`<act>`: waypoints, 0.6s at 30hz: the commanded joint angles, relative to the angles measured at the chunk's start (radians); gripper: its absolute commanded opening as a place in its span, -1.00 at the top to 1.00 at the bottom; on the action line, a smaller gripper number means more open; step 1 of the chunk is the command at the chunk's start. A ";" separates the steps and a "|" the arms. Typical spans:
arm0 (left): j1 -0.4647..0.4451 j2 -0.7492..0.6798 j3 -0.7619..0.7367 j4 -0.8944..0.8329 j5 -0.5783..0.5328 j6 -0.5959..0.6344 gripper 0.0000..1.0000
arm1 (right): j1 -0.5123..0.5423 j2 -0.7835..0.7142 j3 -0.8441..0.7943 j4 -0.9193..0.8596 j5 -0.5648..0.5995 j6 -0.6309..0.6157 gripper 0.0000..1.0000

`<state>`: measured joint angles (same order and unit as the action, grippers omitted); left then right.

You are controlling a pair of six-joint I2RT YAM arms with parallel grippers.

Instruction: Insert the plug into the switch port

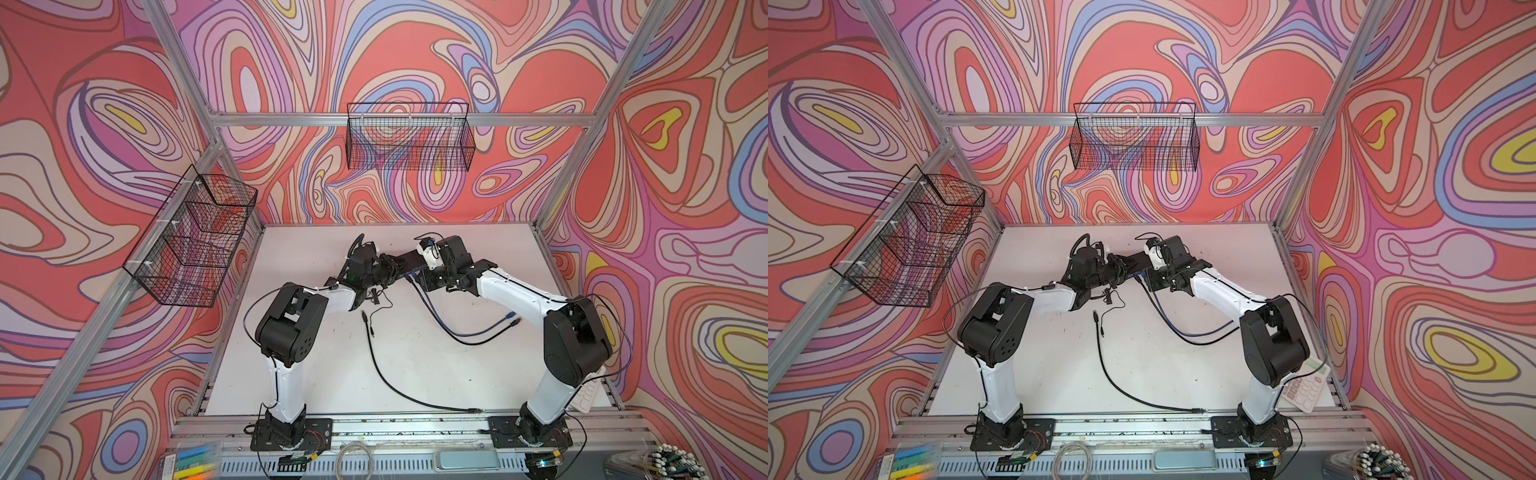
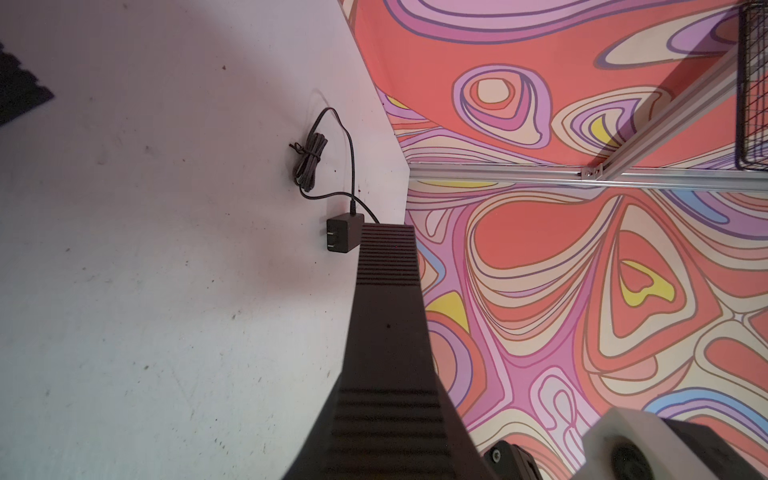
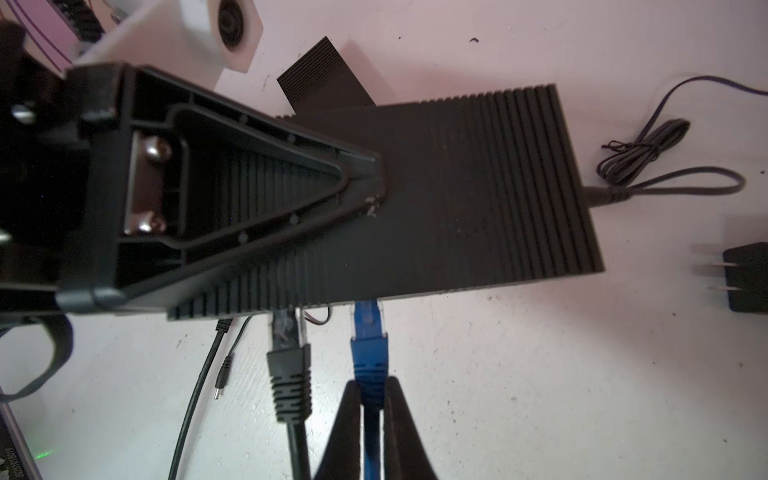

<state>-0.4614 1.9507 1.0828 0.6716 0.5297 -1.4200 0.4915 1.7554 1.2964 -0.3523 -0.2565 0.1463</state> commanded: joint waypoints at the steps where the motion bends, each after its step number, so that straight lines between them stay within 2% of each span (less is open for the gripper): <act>1: -0.223 -0.006 0.039 0.066 0.541 -0.075 0.91 | 0.013 0.036 0.032 0.499 0.049 0.006 1.00; 11: -0.230 -0.028 0.058 -0.082 0.573 0.035 0.90 | 0.010 0.043 0.007 0.516 0.070 0.010 1.00; 18: -0.250 -0.011 0.048 -0.021 0.596 0.010 0.89 | 0.010 0.061 0.049 0.499 0.060 -0.004 1.00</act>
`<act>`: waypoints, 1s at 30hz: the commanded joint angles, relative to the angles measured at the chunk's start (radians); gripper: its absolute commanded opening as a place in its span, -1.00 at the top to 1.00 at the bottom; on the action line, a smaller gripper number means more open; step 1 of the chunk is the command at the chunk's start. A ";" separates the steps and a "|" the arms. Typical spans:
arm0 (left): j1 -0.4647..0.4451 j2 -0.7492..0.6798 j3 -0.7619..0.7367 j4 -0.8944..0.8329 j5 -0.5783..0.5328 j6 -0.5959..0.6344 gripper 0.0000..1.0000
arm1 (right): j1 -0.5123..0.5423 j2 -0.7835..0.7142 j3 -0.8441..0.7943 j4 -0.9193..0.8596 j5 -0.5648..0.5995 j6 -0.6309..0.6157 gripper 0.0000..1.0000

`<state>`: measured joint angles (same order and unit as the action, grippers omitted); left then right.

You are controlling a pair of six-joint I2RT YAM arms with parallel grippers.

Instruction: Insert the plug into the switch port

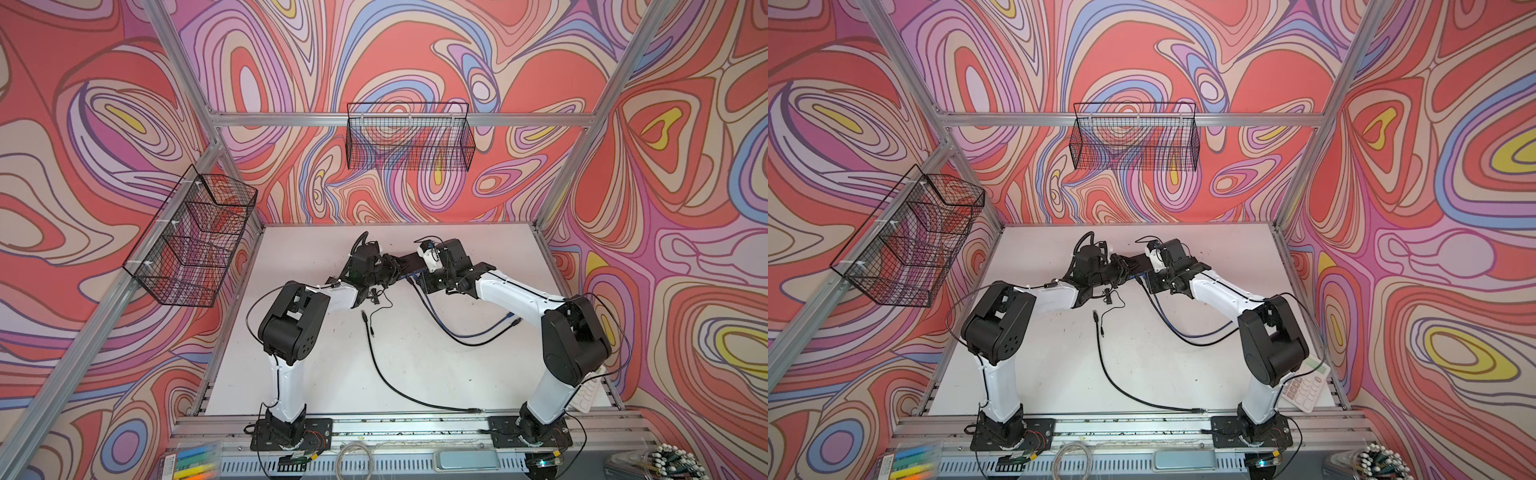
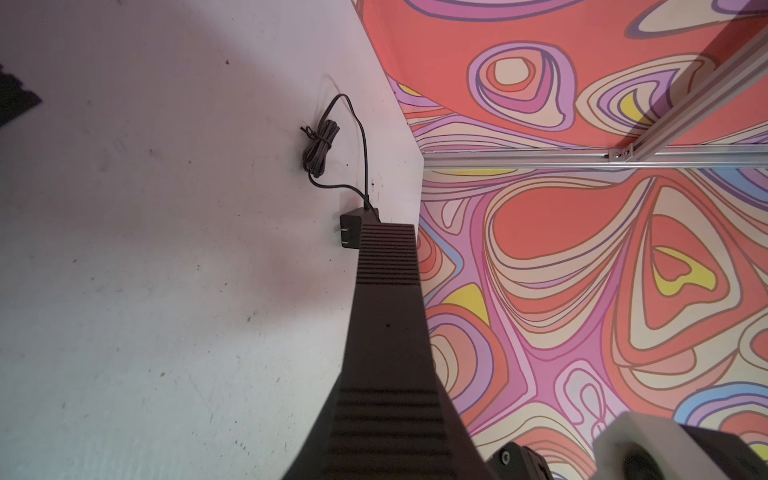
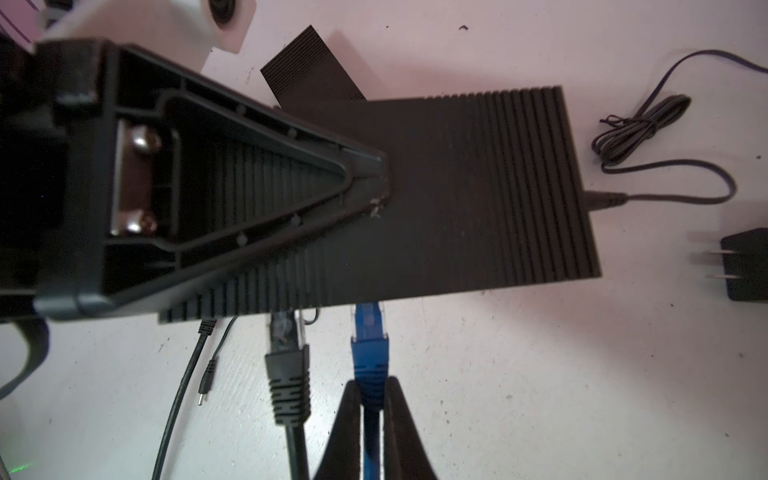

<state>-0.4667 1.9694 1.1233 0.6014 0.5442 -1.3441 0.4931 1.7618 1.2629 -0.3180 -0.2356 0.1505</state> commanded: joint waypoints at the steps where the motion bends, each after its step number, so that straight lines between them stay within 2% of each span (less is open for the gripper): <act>1: -0.248 -0.026 0.009 0.066 0.583 -0.075 0.89 | 0.009 0.057 0.084 0.465 0.036 -0.009 1.00; 7: -0.253 -0.006 0.012 0.099 0.581 -0.099 0.90 | 0.008 0.059 0.089 0.452 0.022 -0.017 1.00; 13: -0.222 -0.012 0.027 -0.028 0.515 -0.033 0.91 | 0.008 0.026 0.027 0.467 0.029 -0.017 1.00; 18: -0.188 -0.019 0.038 -0.043 0.468 -0.028 0.90 | 0.008 0.023 0.012 0.444 0.043 -0.019 1.00; 25: -0.155 -0.017 0.078 -0.131 0.432 0.022 0.91 | 0.007 0.016 -0.022 0.421 0.074 -0.017 0.92; 30: -0.129 -0.013 0.073 -0.114 0.396 0.032 0.92 | 0.007 0.016 -0.044 0.379 0.108 -0.031 0.82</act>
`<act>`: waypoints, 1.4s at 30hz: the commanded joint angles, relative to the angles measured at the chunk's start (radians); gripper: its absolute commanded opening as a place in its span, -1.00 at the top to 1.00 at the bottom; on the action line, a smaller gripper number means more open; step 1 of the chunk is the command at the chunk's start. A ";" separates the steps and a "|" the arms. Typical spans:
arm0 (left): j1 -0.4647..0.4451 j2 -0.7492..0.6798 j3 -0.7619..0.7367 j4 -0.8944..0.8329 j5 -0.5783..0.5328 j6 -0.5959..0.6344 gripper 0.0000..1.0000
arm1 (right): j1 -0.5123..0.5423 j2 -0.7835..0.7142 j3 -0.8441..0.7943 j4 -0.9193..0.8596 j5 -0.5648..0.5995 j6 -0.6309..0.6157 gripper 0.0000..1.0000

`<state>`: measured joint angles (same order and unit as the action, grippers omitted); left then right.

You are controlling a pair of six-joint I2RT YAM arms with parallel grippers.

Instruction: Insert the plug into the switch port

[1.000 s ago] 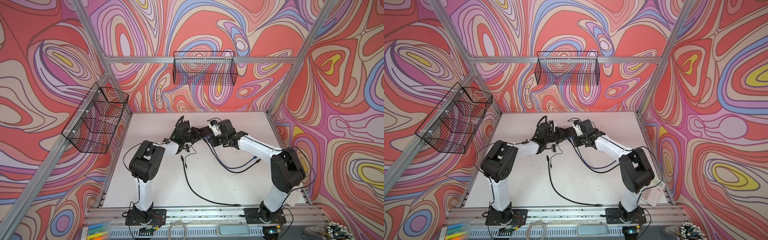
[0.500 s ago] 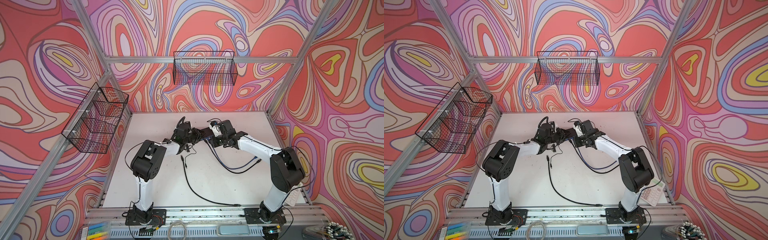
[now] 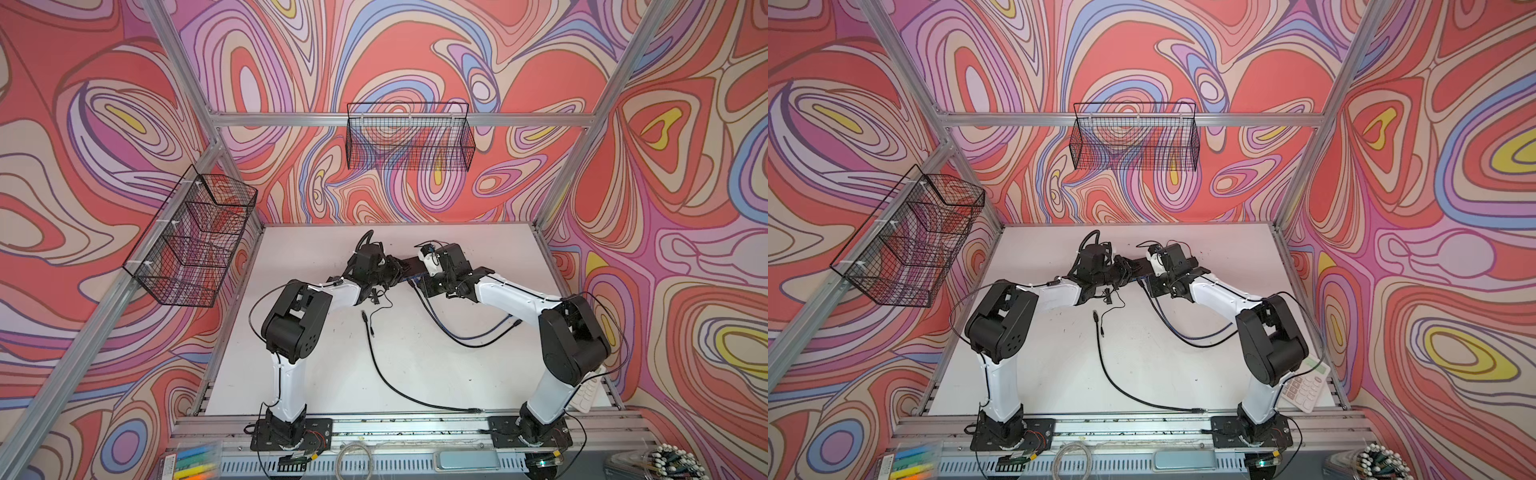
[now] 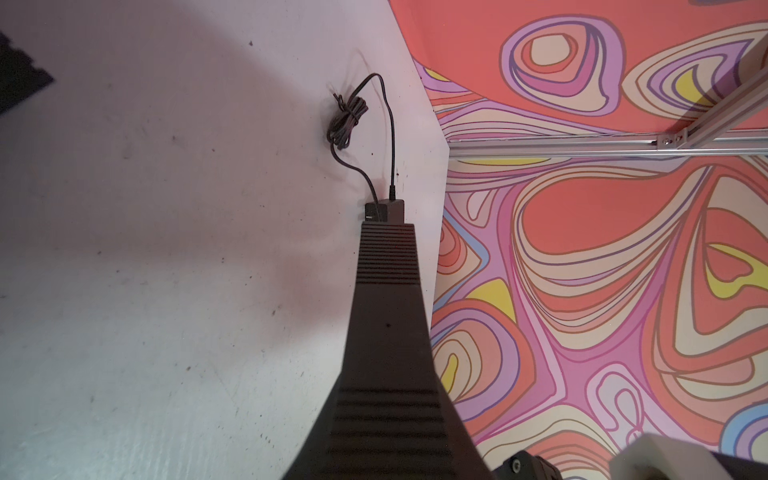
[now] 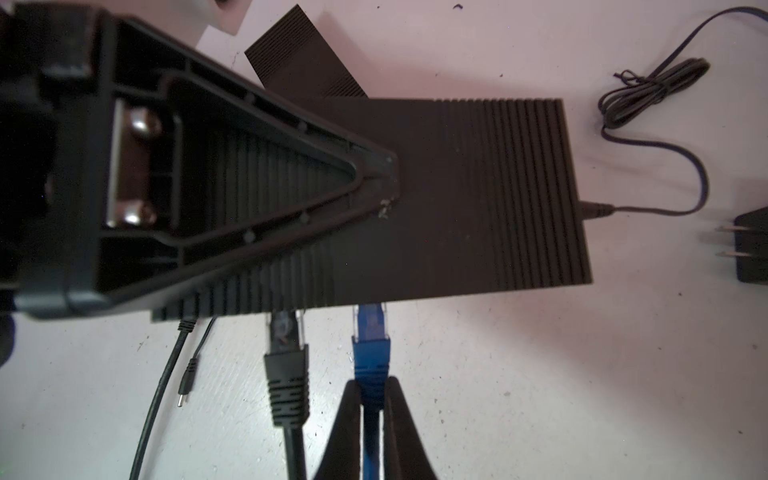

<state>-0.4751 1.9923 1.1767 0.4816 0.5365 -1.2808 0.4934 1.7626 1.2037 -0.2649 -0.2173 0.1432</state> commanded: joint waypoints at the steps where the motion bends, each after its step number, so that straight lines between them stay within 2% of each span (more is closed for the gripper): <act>1: -0.115 -0.035 0.020 0.004 0.390 -0.028 0.92 | 0.007 0.015 0.004 0.318 0.100 -0.024 0.79; 10: -0.089 -0.031 0.003 0.031 0.290 -0.012 0.93 | -0.014 -0.061 -0.121 0.338 0.149 -0.016 0.53; 18: -0.073 -0.028 0.028 -0.034 0.229 0.036 0.93 | -0.055 -0.126 -0.183 0.313 0.156 0.003 0.37; 24: -0.073 -0.028 0.025 -0.048 0.150 0.046 0.93 | -0.102 -0.233 -0.277 0.276 0.162 0.044 0.20; 34: -0.105 0.032 0.077 -0.074 0.094 0.040 0.93 | -0.145 -0.376 -0.400 0.243 0.094 0.076 0.07; 38: -0.116 0.048 0.084 -0.077 0.068 0.040 0.93 | -0.165 -0.439 -0.441 0.249 0.063 0.109 -0.11; 42: -0.124 0.060 0.080 -0.076 0.045 0.036 0.93 | -0.171 -0.478 -0.451 0.226 0.047 0.105 -0.19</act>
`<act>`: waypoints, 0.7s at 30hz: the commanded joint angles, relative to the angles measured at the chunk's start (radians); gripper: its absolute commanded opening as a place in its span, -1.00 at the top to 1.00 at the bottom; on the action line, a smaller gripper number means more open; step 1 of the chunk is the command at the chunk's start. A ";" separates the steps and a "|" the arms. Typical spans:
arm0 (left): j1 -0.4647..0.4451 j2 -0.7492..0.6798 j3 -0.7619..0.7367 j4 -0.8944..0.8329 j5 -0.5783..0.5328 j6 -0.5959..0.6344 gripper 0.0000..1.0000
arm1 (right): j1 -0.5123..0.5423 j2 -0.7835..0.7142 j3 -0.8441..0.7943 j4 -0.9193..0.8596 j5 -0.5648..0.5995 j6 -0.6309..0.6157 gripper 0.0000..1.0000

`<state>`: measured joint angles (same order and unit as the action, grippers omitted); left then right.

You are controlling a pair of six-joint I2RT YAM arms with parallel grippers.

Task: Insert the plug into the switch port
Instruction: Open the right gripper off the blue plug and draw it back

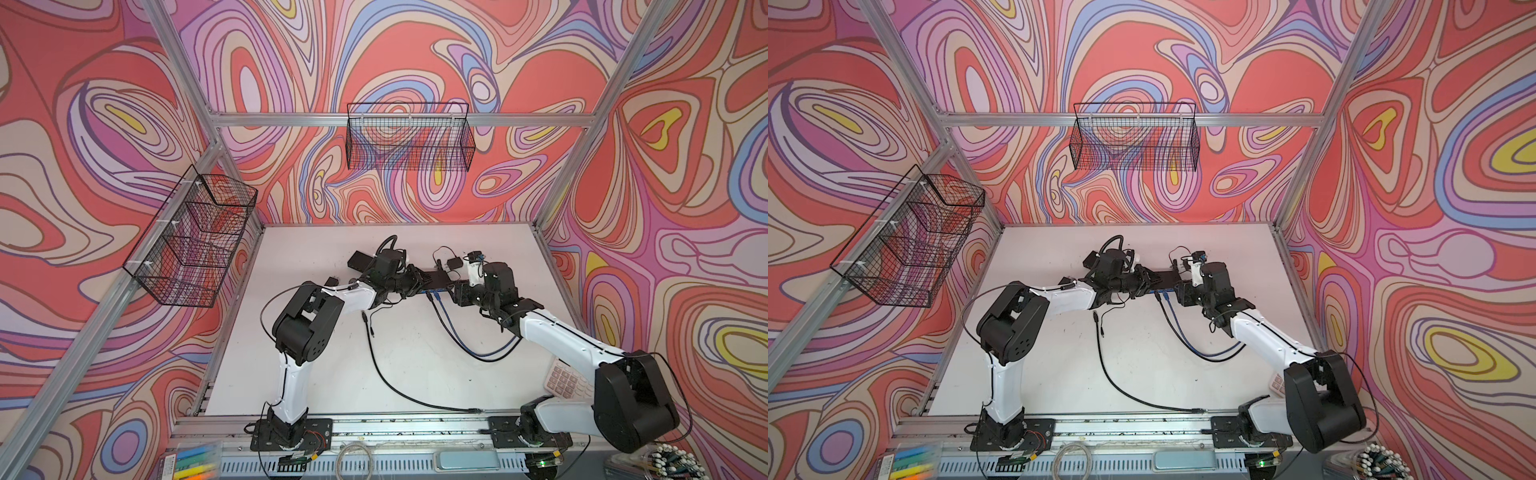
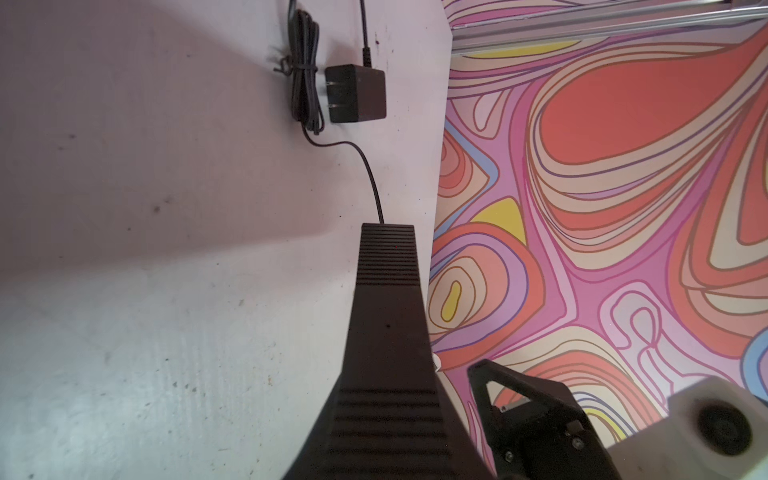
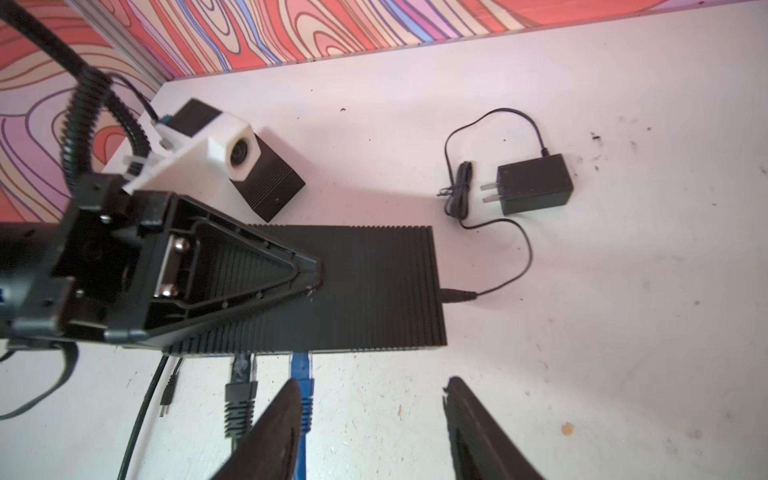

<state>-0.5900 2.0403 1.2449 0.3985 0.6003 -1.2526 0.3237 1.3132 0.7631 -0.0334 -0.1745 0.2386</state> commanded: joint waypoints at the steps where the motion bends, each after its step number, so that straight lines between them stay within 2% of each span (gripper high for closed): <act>1: -0.010 0.013 0.006 0.009 -0.030 0.008 0.93 | -0.002 -0.034 -0.011 -0.012 0.013 0.010 -0.20; 6: 0.000 0.012 -0.012 -0.016 -0.101 0.026 0.93 | -0.015 -0.016 0.013 -0.057 0.094 0.027 -0.20; 11: 0.007 0.062 0.002 0.007 -0.107 0.006 0.91 | -0.039 0.079 0.085 -0.122 0.178 0.053 -0.20; 21: 0.010 0.152 -0.018 0.125 -0.125 -0.074 0.84 | -0.053 0.206 0.176 -0.153 0.185 0.076 -0.19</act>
<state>-0.5835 2.1399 1.2343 0.4629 0.5034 -1.2846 0.2768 1.5024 0.9005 -0.1661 -0.0101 0.3016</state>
